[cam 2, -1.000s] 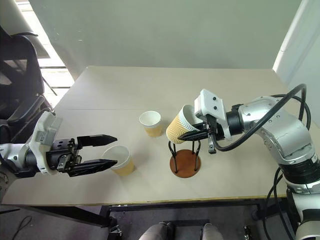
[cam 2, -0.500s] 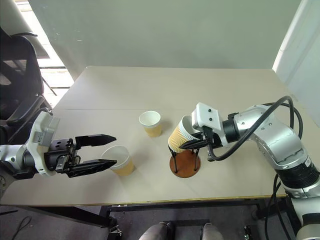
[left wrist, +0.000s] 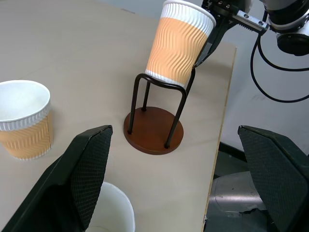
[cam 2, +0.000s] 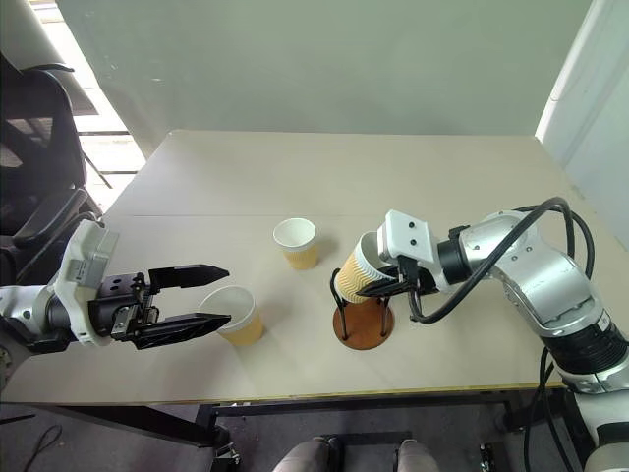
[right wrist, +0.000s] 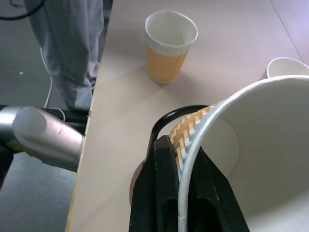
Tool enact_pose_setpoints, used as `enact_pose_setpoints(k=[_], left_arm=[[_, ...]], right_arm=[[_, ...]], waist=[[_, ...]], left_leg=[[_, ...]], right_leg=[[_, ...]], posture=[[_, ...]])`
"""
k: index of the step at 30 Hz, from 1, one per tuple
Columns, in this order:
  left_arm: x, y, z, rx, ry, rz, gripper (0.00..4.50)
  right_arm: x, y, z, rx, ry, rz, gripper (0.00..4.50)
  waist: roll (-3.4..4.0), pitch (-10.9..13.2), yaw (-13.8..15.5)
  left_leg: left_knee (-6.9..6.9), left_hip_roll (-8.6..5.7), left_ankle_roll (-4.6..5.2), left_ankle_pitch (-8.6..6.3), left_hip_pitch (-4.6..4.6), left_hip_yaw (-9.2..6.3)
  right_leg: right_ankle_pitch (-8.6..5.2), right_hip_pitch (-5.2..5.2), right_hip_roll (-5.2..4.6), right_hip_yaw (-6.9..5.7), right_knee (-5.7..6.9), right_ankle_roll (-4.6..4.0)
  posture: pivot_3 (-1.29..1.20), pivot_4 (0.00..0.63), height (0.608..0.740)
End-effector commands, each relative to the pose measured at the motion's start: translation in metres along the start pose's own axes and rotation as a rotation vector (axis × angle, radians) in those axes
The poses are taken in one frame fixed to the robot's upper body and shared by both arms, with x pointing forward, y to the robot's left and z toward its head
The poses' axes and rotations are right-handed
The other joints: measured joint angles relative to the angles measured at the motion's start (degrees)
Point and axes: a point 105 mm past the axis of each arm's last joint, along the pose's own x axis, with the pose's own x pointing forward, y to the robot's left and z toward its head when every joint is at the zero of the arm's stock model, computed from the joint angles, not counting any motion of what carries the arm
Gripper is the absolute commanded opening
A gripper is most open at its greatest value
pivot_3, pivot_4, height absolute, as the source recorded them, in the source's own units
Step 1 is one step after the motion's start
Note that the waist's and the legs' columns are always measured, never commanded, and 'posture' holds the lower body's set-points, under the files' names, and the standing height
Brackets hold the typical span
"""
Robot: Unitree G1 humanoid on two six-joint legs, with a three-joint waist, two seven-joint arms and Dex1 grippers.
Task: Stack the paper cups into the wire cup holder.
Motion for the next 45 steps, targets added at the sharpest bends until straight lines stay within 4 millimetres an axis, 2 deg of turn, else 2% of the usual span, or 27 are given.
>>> enact_pose_setpoints(k=[1, 12, 15, 22, 27, 33, 37, 39, 42, 45], left_arm=[[-0.001, -0.005, 0.008, 0.044, -0.014, -0.003, 4.5], [0.0, -0.004, 0.007, 0.047, -0.014, 0.004, 4.5], [0.0, -0.004, 0.006, 0.047, -0.015, 0.004, 4.5], [0.0, -0.004, 0.006, 0.048, -0.014, 0.005, 4.5], [-0.002, -0.003, 0.007, 0.05, -0.012, 0.008, 4.5], [-0.019, 0.001, 0.017, 0.079, 0.069, 0.009, 4.5], [-0.023, 0.005, 0.008, 0.106, 0.204, -0.023, 4.5], [-0.022, 0.01, -0.002, 0.123, 0.27, -0.03, 4.5], [-0.022, 0.022, -0.018, 0.144, 0.347, -0.031, 4.5], [-0.017, 0.035, -0.022, 0.159, 0.329, -0.025, 4.5]], right_arm=[[-0.003, 0.002, 0.004, -0.048, 0.009, -0.002, 0.02], [-0.003, 0.006, 0.007, -0.074, 0.013, 0.022, 0.02], [-0.003, 0.006, 0.008, -0.078, 0.013, 0.022, 0.61], [-0.005, 0.005, 0.011, -0.083, 0.005, 0.021, 2.93], [-0.019, -0.003, 0.019, -0.1, -0.004, -0.004, 2.93], [-0.071, -0.013, 0.044, -0.098, -0.129, -0.06, 2.93], [-0.105, -0.034, 0.052, -0.096, -0.187, -0.24, 2.93], [-0.11, -0.036, 0.049, -0.111, -0.155, -0.283, 2.93], [-0.114, -0.036, 0.057, -0.125, -0.181, -0.324, 2.93], [-0.117, -0.036, 0.06, -0.111, -0.211, -0.35, 2.93]], waist=[[0.0, 0.0, 0.0], [0.0, 0.0, 0.0], [0.0, 0.0, 0.0], [0.0, 0.0, 0.0], [0.0, 0.0, 0.0], [-0.04, 0.0, 0.19], [-0.02, 0.0, 0.15], [-0.02, 0.0, 0.22], [-0.02, 0.01, 0.17], [-0.02, 0.01, 0.17]], left_leg=[[0.0, 0.0, 0.0, 0.0, 0.0, 0.0], [0.0, 0.0, 0.0, 0.0, 0.0, 0.0], [0.0, 0.0, 0.0, 0.0, 0.0, 0.0], [0.0, 0.0, 0.0, 0.0, 0.0, 0.0], [0.0, 0.0, 0.0, 0.0, 0.0, 0.0], [0.0, -0.01, -0.01, -0.01, -0.05, -0.02], [-0.03, -0.01, -0.03, -0.04, -0.03, 0.01], [-0.04, -0.01, -0.05, -0.06, -0.01, -0.02], [-0.04, -0.01, -0.15, -0.14, -0.03, -0.06], [-0.04, 0.0, -0.19, -0.18, -0.1, -0.08]], right_leg=[[0.0, 0.0, 0.0, 0.0, 0.0, 0.0], [0.0, 0.0, 0.0, 0.0, 0.0, 0.0], [0.0, 0.0, 0.0, 0.0, 0.0, 0.0], [0.0, 0.0, 0.0, 0.0, 0.0, 0.0], [0.0, 0.0, 0.0, 0.0, 0.0, 0.0], [-0.02, -0.01, 0.01, 0.01, -0.07, -0.03], [-0.04, -0.04, 0.01, 0.08, -0.1, -0.08], [-0.06, -0.04, 0.01, 0.09, -0.09, -0.11], [-0.1, -0.1, 0.01, 0.08, -0.02, -0.19], [-0.11, -0.23, 0.01, 0.07, 0.07, -0.21]], posture=[[0.0, 0.15, 0.74], [0.0, 0.15, 0.74], [0.0, 0.15, 0.74], [0.0, 0.15, 0.74], [0.0, 0.15, 0.74], [0.0, 0.15, 0.74], [0.0, 0.15, 0.74], [0.0, 0.15, 0.74], [0.0, 0.15, 0.74], [0.0, 0.15, 0.74]])
